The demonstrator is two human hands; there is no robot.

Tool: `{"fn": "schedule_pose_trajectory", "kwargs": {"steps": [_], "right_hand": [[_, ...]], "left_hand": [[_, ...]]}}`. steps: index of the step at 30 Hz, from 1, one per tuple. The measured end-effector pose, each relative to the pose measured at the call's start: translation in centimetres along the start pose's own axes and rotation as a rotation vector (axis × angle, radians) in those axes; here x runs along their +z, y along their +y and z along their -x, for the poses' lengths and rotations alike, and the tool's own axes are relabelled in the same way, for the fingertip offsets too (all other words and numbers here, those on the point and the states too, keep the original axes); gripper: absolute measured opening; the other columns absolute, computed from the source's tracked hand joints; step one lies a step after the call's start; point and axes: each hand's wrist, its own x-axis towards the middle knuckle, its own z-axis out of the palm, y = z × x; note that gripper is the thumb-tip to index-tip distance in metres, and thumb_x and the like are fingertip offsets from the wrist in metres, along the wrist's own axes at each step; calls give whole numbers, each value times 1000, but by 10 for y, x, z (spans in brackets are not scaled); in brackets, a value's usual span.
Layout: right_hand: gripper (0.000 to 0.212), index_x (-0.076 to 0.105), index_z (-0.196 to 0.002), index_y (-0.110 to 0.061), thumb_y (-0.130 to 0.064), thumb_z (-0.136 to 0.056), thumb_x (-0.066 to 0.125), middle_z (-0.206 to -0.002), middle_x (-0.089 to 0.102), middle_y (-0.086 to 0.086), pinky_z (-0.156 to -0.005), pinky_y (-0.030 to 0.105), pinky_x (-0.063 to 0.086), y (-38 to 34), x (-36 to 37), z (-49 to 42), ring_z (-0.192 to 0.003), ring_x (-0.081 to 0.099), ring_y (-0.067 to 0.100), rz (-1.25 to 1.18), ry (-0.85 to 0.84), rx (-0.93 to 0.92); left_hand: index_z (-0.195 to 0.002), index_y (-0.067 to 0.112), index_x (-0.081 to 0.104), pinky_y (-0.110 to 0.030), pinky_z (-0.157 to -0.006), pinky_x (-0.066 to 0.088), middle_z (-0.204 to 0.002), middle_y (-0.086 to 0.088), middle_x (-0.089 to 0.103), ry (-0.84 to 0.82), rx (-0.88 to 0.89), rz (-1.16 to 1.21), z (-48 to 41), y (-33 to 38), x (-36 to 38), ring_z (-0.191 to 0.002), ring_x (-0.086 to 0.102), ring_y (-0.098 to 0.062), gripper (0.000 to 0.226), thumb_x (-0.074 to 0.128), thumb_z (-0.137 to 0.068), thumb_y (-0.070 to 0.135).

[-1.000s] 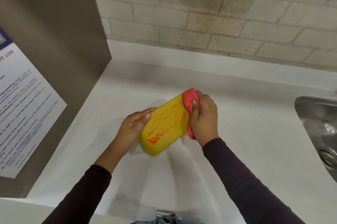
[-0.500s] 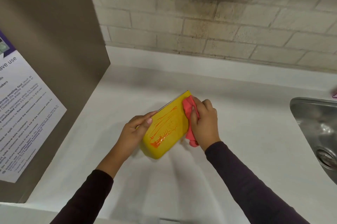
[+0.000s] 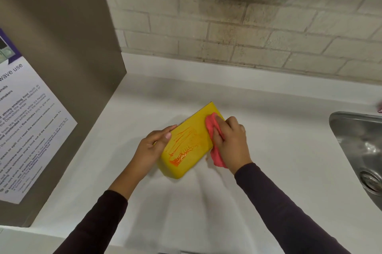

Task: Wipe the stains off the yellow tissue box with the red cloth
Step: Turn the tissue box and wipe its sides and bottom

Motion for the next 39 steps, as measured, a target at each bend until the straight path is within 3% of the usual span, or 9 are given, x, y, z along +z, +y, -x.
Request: {"fn": "schedule_pose_trajectory", "kwargs": {"steps": [4, 11, 14, 18, 21, 25, 31, 36, 39], "right_hand": [[32, 57, -125, -14, -15, -93, 52, -88, 47, 8, -77, 41, 44, -10, 7, -20, -75, 49, 30, -114, 12, 158], [36, 58, -124, -8, -21, -90, 55, -86, 54, 12, -73, 34, 39, -35, 12, 5, -76, 51, 27, -113, -114, -81], [37, 62, -119, -6, -25, -90, 50, -79, 53, 13, -72, 34, 37, -20, 4, 6, -72, 50, 25, -40, -113, -162], [30, 63, -118, -8, -11, -88, 59, -84, 50, 14, -73, 40, 45, -10, 4, -13, -72, 50, 29, -122, -26, 63], [30, 59, -122, -10, -16, -92, 54, -91, 49, 11, -77, 46, 46, -17, 11, -24, -78, 51, 30, -206, -16, 160], [36, 56, -127, -10, -22, -94, 50, -104, 56, 10, -84, 39, 46, -32, 16, -13, -91, 54, 26, -252, -78, 50], [37, 60, -121, -6, -16, -85, 59, -97, 60, 14, -80, 32, 38, -18, 6, 4, -85, 56, 31, -124, -175, -127], [29, 56, -120, -11, -15, -92, 54, -102, 57, 8, -84, 40, 44, -2, 4, -20, -93, 54, 24, -265, -34, 197], [34, 52, -126, -10, -18, -94, 51, -109, 57, 9, -89, 40, 44, -13, 10, -23, -99, 54, 25, -312, -23, 227]], "left_hand": [[-106, 48, 60, -24, -91, 45, -117, 8, 61, 20, 0, 4, 1, -1, 0, -111, 57, -8, 22, 48, -92, 34], [-109, 41, 61, -34, -99, 45, -122, -4, 61, 40, 11, 23, 2, -2, 1, -115, 56, -15, 25, 44, -91, 37], [-108, 43, 61, -27, -93, 46, -120, -1, 61, 22, 18, 17, 2, -1, 1, -113, 56, -12, 28, 44, -86, 44], [-107, 48, 60, -19, -88, 45, -114, 5, 61, 7, 50, -2, 4, -2, 3, -110, 56, -6, 29, 42, -84, 48], [-107, 50, 59, -16, -83, 44, -112, 7, 60, 24, 48, -11, 5, -5, 4, -107, 56, -2, 29, 41, -84, 49], [-111, 48, 59, -15, -85, 43, -112, 11, 60, 52, 68, -33, 5, -10, 5, -106, 56, 3, 27, 42, -90, 46], [-111, 48, 60, -16, -86, 44, -110, 11, 60, 24, 100, -53, 7, -8, 7, -104, 57, 2, 30, 41, -88, 46], [-109, 50, 58, -21, -88, 45, -110, 9, 59, 19, 108, -67, 6, -7, 7, -107, 56, -4, 27, 40, -90, 43], [-110, 48, 58, -22, -88, 45, -111, 11, 59, 37, 100, -58, 6, -8, 7, -108, 56, -4, 30, 38, -87, 47]]}}
